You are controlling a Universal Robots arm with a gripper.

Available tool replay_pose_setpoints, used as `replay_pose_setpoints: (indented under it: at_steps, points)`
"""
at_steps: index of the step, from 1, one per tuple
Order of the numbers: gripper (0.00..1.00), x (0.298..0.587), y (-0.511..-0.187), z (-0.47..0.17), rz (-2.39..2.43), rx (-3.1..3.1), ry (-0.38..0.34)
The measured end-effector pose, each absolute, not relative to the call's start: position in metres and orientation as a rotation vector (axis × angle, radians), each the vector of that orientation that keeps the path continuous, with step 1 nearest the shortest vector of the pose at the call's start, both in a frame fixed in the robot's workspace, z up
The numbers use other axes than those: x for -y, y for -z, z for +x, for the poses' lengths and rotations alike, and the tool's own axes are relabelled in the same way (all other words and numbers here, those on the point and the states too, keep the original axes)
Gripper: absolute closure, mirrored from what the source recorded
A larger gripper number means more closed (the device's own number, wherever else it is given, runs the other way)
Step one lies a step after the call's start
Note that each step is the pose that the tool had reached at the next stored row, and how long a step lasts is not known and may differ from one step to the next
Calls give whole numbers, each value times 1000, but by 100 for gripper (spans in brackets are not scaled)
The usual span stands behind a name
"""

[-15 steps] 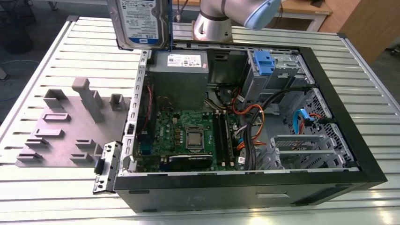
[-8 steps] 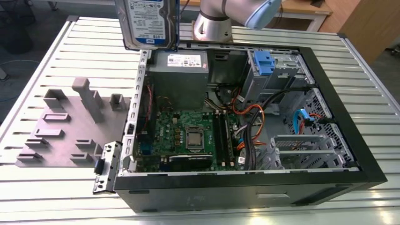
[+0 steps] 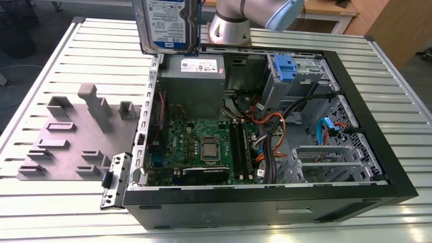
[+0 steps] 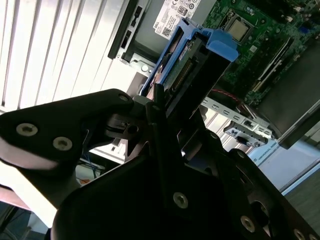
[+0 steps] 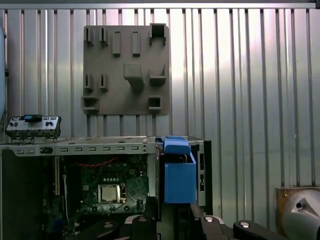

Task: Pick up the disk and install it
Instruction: 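Pick up the disk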

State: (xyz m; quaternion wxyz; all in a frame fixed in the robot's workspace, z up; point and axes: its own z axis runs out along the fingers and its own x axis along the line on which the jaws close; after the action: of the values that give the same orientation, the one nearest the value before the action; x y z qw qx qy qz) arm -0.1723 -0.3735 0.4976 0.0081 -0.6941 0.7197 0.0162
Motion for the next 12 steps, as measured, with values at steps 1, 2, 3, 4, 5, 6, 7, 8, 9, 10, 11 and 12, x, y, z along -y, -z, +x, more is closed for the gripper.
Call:
replay_pose_setpoints:
  at_steps: [1,2,3,4,5,6,7,8,9,10,11,12]
  points:
    - [65,374,-498,-170,-2169,-2249,-51]
    - [65,374,-498,-169,-2169,-2249,-51]
    - [65,374,-498,-167,-2169,-2249,-51]
    - [65,374,-498,-165,-2169,-2249,-51]
    - [65,374,-498,-164,-2169,-2249,-51]
    - [65,374,-498,-162,-2169,-2249,-51]
    - [65,374,-498,-161,-2169,-2249,-51]
    - [65,374,-498,-159,-2169,-2249,-51]
    - [65,373,-498,-158,-2169,-2249,-51]
    - [65,373,-498,-157,-2169,-2249,-51]
    - [65,374,-498,-155,-2169,-2249,-51]
    - [65,374,-498,-154,-2169,-2249,-51]
